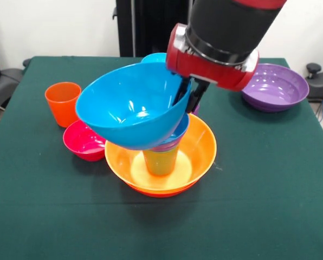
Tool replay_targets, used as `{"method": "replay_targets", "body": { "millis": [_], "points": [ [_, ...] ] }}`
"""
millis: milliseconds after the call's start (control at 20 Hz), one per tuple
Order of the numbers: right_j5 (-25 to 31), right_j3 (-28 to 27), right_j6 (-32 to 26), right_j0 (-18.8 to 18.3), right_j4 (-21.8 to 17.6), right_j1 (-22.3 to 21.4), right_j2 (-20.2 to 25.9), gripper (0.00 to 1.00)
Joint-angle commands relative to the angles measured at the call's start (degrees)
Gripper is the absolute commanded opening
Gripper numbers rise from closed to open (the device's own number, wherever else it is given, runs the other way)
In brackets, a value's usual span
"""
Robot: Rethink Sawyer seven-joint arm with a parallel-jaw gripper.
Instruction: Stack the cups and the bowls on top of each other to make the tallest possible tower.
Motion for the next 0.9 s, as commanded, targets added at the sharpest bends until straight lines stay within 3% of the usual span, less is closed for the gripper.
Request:
{"method": "replay_targets", "body": {
  "millis": [50,900],
  "points": [
    [6.4,-4.1,2.8,1.6,-0.5,3.7,-2.8,0.0],
    [10.4,-6.0,0.2,3.3,0.8,4.2,-4.5,0.0]
  ]
}}
